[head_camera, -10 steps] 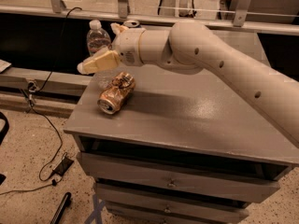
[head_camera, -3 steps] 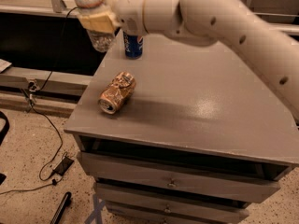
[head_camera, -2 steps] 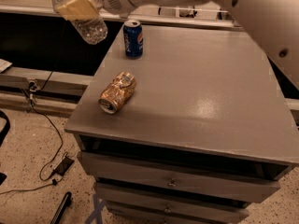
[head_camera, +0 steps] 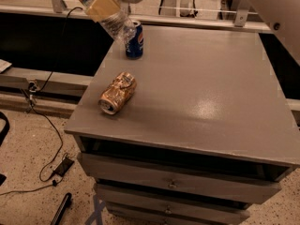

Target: Knock water bottle over

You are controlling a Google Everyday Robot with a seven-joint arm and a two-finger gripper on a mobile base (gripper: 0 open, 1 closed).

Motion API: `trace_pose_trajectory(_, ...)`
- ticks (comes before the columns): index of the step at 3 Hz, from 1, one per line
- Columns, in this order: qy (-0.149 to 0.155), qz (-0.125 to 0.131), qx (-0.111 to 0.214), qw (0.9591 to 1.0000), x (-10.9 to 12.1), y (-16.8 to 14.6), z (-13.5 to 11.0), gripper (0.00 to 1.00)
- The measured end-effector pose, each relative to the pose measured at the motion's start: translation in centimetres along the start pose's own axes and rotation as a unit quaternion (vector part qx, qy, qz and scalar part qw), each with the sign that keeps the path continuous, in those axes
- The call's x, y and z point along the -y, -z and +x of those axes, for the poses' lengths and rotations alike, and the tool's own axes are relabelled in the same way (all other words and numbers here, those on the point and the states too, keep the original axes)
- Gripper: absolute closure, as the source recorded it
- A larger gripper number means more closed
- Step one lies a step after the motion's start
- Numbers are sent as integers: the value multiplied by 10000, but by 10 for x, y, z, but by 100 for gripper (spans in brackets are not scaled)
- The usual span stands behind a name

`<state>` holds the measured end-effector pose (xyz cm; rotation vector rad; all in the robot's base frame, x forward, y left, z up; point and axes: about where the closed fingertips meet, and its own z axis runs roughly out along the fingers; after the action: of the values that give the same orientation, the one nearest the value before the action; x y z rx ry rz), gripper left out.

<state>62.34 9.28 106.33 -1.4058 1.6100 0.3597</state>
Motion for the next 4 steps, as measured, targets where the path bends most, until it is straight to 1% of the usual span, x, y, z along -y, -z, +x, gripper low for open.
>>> trace_pose_trajectory(1, -11, -8, 8, 10000, -1, 0, 0, 100)
trace_pose_trajectory(2, -446, 184, -431, 9979, 17, 4, 49, 100)
trace_pose_trajectory(3, -971, 380, -1098, 9885, 28, 22, 115, 100)
trace_pose_trajectory(4, -1170, 357, -1797, 9761, 33, 37, 158, 100)
